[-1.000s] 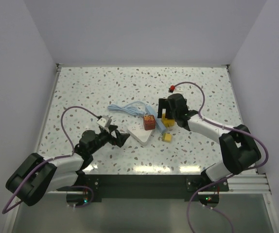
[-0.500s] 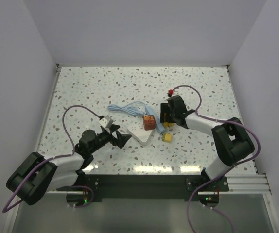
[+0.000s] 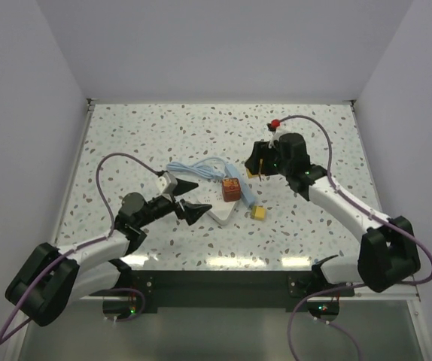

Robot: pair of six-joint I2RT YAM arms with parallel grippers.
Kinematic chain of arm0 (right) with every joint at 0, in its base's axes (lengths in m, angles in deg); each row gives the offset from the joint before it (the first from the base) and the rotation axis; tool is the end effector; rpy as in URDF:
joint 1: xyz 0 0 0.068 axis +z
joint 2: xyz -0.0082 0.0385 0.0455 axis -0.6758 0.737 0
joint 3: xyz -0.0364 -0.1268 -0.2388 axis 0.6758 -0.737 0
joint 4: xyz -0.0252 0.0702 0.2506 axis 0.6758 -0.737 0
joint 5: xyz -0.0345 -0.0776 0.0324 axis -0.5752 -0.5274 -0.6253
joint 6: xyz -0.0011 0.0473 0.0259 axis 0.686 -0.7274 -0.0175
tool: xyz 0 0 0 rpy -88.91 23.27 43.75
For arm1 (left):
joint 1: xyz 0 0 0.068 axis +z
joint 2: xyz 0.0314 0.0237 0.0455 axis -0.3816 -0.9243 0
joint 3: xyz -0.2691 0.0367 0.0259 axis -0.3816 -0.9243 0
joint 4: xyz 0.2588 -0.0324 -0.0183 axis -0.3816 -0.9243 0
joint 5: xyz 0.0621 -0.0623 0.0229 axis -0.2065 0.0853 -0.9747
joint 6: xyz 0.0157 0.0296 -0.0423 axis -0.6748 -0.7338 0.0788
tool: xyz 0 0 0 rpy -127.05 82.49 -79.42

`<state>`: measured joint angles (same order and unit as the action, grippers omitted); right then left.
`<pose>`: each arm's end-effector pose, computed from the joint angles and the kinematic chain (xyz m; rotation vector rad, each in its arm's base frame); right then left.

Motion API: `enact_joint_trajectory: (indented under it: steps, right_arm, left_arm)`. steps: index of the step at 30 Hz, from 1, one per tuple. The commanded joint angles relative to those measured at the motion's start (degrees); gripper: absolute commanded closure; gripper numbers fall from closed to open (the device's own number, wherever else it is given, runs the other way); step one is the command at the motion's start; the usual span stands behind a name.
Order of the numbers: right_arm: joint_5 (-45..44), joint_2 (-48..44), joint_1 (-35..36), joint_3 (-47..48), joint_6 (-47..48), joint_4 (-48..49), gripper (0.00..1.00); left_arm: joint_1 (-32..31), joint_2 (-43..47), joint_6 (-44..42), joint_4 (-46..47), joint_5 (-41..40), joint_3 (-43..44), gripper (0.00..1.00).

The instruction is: Insert the plug

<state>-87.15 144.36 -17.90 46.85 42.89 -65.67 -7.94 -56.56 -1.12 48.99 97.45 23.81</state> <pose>0.2789 0.1289 0.2497 -0.1224 2.2066 0.4611 0.1673 -0.1175 0.2016 0.5915 1.4979 -1.0194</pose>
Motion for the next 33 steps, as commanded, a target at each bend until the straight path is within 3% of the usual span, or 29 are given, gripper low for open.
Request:
enact_joint_trajectory:
  steps: [1, 8, 12, 21, 30, 33]
  right_arm:
    - [14.8, -5.7, 0.0, 3.6, 3.4, 5.7, 1.00]
    - [38.9, -8.8, 0.0, -0.4, -0.1, 20.6, 1.00]
    - [47.6, -9.3, 0.3, -3.3, -5.0, 31.6, 1.00]
    - [54.1, -10.2, 6.6, -4.7, -7.3, 39.6, 1.00]
    - [56.4, -9.2, 10.5, -4.5, -8.4, 43.1, 1.00]
    - [56.4, -9.3, 10.5, -4.6, -8.1, 42.8, 1.00]
  left_arm:
    - [0.4, 0.8, 1.8, 4.8, 8.0, 3.5, 0.00]
    - [-0.1, -2.2, 9.5, 12.8, 13.2, 6.4, 0.00]
    - [-2.2, -6.0, 11.5, 16.1, 14.2, 9.4, 0.00]
    - [-4.7, -13.9, 15.6, 23.7, 13.8, 13.3, 0.00]
    - [-5.5, -16.4, 18.5, 31.0, 13.2, 14.0, 0.00]
    - [-5.6, -16.5, 18.8, 32.2, 13.8, 14.1, 0.06]
